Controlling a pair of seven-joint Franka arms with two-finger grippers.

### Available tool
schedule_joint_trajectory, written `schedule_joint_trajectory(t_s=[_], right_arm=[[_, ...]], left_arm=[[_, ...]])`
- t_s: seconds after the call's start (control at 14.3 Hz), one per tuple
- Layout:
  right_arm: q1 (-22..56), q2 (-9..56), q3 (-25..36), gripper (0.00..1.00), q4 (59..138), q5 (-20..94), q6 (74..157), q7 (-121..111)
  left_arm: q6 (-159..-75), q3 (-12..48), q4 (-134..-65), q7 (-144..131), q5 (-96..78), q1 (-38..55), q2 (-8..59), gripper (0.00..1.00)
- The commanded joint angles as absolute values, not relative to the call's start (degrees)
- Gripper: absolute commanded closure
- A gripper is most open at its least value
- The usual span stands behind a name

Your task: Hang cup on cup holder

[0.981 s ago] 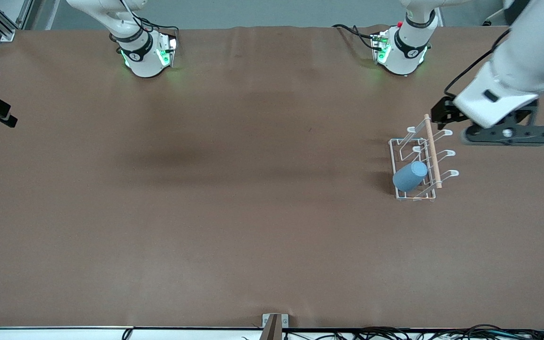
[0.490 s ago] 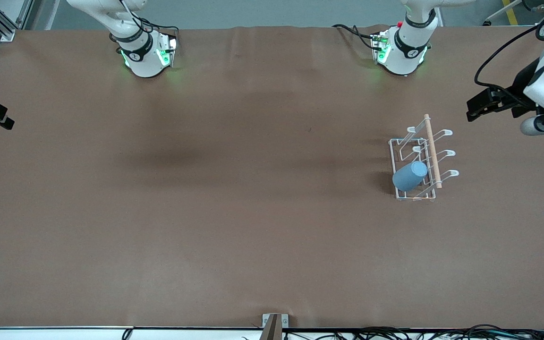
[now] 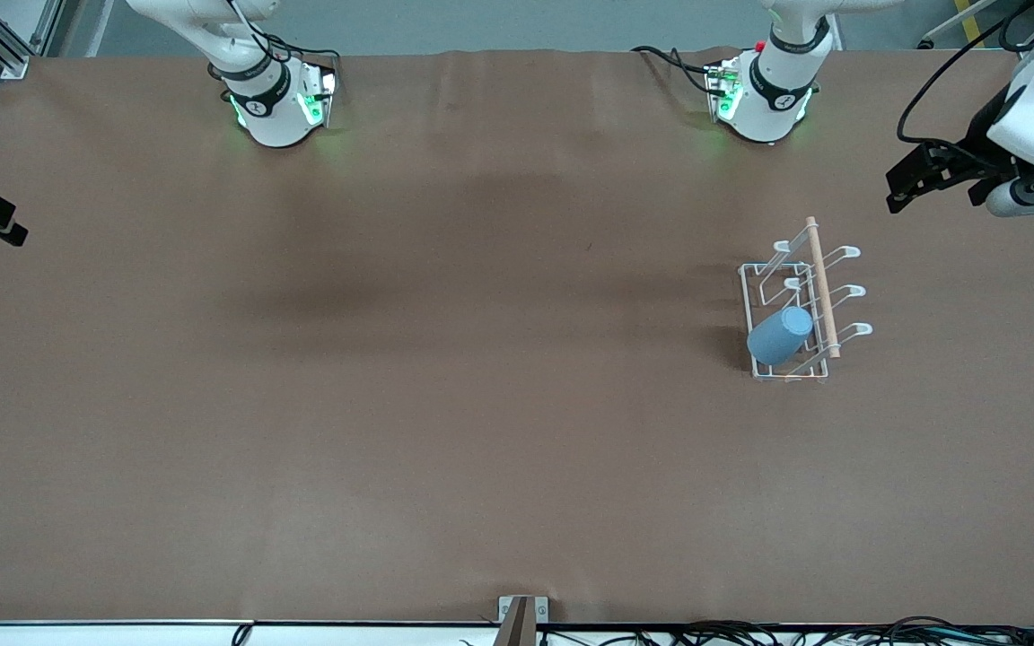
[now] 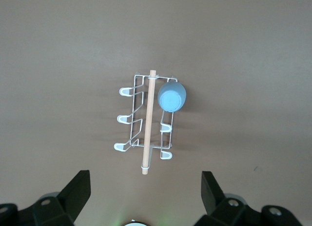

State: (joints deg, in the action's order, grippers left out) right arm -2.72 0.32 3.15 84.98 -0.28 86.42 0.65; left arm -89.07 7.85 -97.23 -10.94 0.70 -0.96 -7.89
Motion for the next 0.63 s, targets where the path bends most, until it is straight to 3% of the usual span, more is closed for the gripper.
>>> schedule_joint_trajectory(t_s=[0.0, 0.56], right_arm=[[-2.7, 0.4, 2.8, 0.0, 84.2, -1.1, 85.8, 2.2], [-2.9, 0.5, 2.8, 0.0, 84.3, -0.7, 85.8, 1.5]], left_arm=[[-90.5, 7.5, -98.4, -9.6, 0.0, -0.9, -9.1, 0.0], [-89.7, 7.4, -96.0, -2.5, 0.2, -0.9, -8.0, 0.0]])
